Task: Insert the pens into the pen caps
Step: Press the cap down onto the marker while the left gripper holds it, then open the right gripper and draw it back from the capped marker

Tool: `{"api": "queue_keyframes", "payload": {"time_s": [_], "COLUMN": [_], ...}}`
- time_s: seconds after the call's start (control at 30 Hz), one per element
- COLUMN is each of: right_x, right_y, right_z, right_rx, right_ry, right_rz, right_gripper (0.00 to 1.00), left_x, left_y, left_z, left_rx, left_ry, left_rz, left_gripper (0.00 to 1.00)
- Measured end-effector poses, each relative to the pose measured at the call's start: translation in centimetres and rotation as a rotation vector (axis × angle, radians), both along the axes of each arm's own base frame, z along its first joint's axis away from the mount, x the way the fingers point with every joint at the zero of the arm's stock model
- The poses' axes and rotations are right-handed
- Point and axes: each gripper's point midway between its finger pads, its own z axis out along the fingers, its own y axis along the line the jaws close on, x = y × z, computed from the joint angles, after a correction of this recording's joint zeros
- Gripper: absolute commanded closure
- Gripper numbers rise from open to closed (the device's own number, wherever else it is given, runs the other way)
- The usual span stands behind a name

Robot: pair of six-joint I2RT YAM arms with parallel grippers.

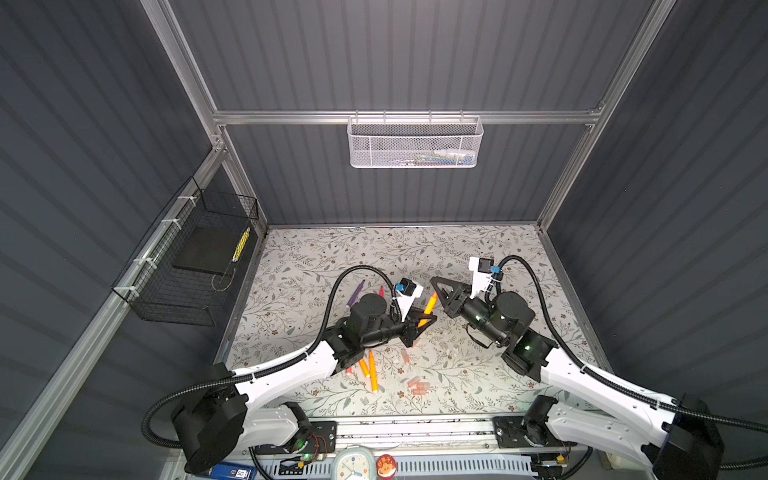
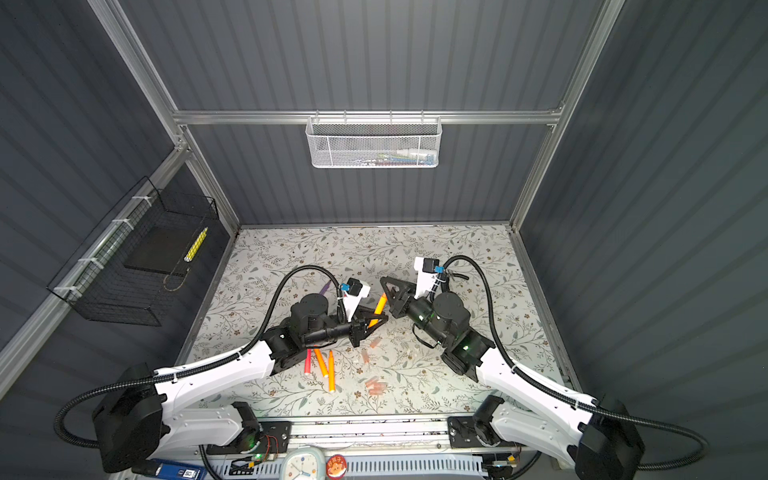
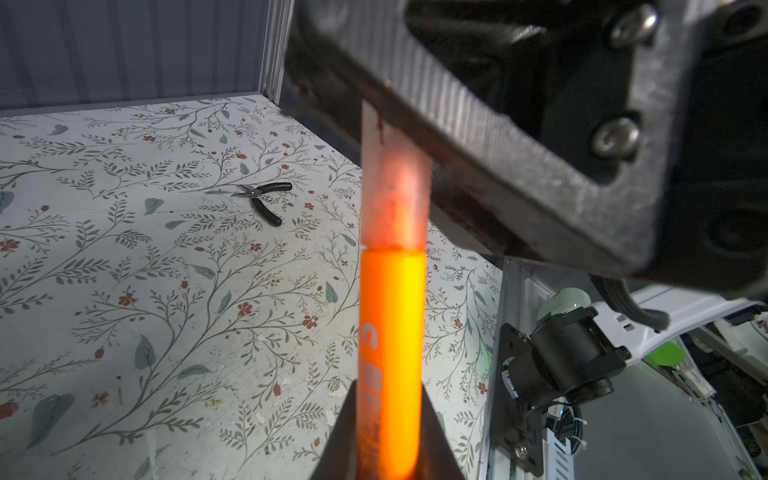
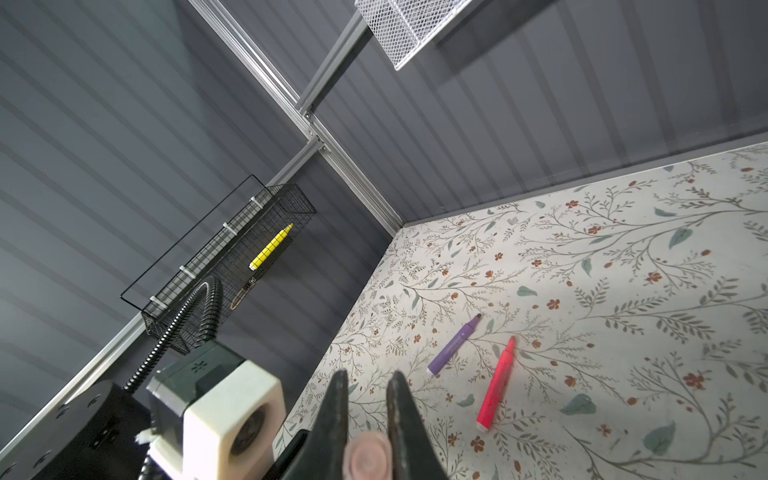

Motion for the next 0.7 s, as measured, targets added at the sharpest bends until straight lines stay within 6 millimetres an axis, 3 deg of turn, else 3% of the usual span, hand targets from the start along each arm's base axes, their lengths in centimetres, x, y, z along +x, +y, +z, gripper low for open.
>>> {"api": "queue_keyframes", "payload": {"time_s": [0.13,0.47,0.7], "right_x": [0.4,0.4,0.7], "right_y": [-0.4,1.1,2.4], "right_z": [-0.1,0.7,0.9], "right_rx": [0.039,0.071,0.131], "right_ry": [-0.044,-0.124,-0.090], "right_rz": [-0.019,-0.006,-0.036], "right_gripper": [1.00,1.00,1.00], "left_x": [0.7,1.1,1.9], "left_y": [-0.1,1.3,2.7], "left_z": [0.0,0.8,1.3], "left_rx": [0.021,0.027,0.111], "left_ry": [0.019,0.043,-0.017], "left_rz": [-0.044,-0.106,-0.030], "left_gripper": [1.00,1.00,1.00]}}
